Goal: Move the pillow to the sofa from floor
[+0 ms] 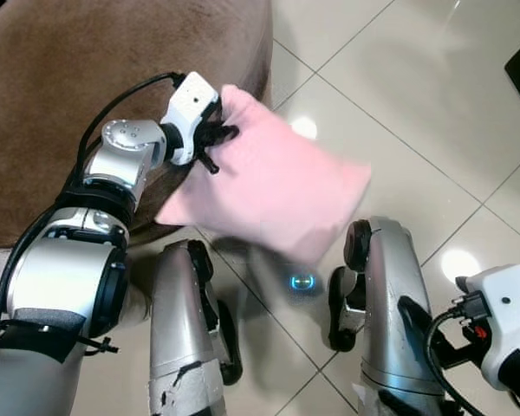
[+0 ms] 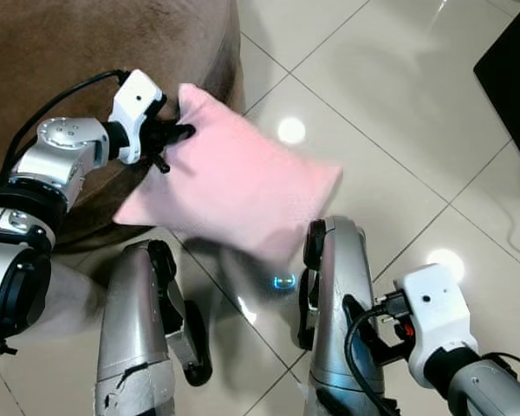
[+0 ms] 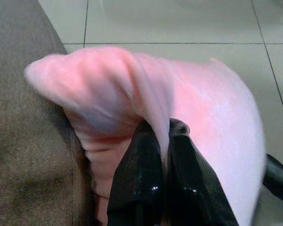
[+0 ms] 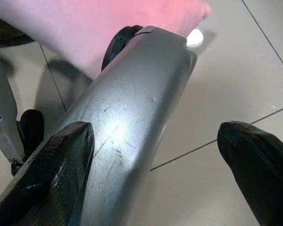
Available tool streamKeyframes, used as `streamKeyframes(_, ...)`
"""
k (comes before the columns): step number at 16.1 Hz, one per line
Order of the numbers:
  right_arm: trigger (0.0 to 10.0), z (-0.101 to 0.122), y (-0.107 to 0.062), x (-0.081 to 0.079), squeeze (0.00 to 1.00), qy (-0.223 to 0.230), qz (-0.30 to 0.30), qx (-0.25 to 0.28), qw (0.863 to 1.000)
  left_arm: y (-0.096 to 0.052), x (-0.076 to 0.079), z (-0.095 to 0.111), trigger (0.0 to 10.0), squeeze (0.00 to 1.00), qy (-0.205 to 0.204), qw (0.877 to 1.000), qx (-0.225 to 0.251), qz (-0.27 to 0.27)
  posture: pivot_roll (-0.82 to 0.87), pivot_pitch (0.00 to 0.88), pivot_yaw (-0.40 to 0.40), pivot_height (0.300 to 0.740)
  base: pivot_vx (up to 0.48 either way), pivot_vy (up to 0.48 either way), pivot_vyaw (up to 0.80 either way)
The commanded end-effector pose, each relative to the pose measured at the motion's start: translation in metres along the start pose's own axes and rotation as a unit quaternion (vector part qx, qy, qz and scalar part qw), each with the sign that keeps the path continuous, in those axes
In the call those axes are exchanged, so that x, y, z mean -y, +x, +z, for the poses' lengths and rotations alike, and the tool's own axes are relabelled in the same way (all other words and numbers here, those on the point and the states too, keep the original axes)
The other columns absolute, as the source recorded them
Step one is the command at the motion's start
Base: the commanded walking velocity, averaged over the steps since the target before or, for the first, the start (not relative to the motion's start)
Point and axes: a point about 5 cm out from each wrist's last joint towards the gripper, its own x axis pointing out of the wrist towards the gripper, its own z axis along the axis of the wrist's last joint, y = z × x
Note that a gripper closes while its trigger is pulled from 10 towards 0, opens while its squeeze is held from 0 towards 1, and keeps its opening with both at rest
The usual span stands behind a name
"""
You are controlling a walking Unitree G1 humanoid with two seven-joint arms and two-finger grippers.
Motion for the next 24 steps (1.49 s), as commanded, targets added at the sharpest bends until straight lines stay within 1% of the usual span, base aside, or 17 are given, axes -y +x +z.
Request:
streamKeyframes(1,10.0,-0.007,-0.003,-0.004,0.00,0.006,0.011,-0.020,1.000,-0.007,-0.006,0.006,0.0,0.00,0.005,1.000,0.024,0.007,-0.29,0.424,0.179,0.515,0.000,0.000,0.00)
streamKeyframes(3,10.0,-0.006,-0.003,-0.003,0.00,0.003,0.012,-0.020,1.000,-0.006,-0.006,0.007,0.0,0.00,0.003,1.000,0.025,0.008,-0.30,0.422,0.176,0.540,0.000,0.000,0.00)
streamKeyframes(13,10.0,-0.004,-0.001,0.000,0.00,0.007,0.014,-0.016,1.000,-0.002,-0.001,0.007,0.0,0.00,-0.006,0.999,0.033,-0.001,-0.30,0.407,0.165,0.630,0.000,0.000,0.00)
streamKeyframes(20,10.0,-0.007,0.002,0.003,0.00,0.013,0.011,-0.022,1.000,-0.001,0.003,-0.001,0.0,0.00,-0.021,0.999,0.036,0.000,-0.30,0.403,0.146,0.695,0.000,0.000,0.00)
streamKeyframes(22,10.0,-0.007,0.006,0.006,0.00,0.012,0.010,-0.023,1.000,-0.001,0.003,-0.004,0.0,0.00,-0.033,0.999,0.040,0.012,-0.30,0.393,0.132,0.715,0.000,0.000,0.00)
streamKeyframes(24,10.0,-0.008,0.012,0.006,0.00,0.016,0.011,-0.019,1.000,0.000,0.007,-0.013,0.0,0.00,-0.045,0.998,0.041,0.019,-0.29,0.380,0.116,0.735,0.000,0.000,0.00)
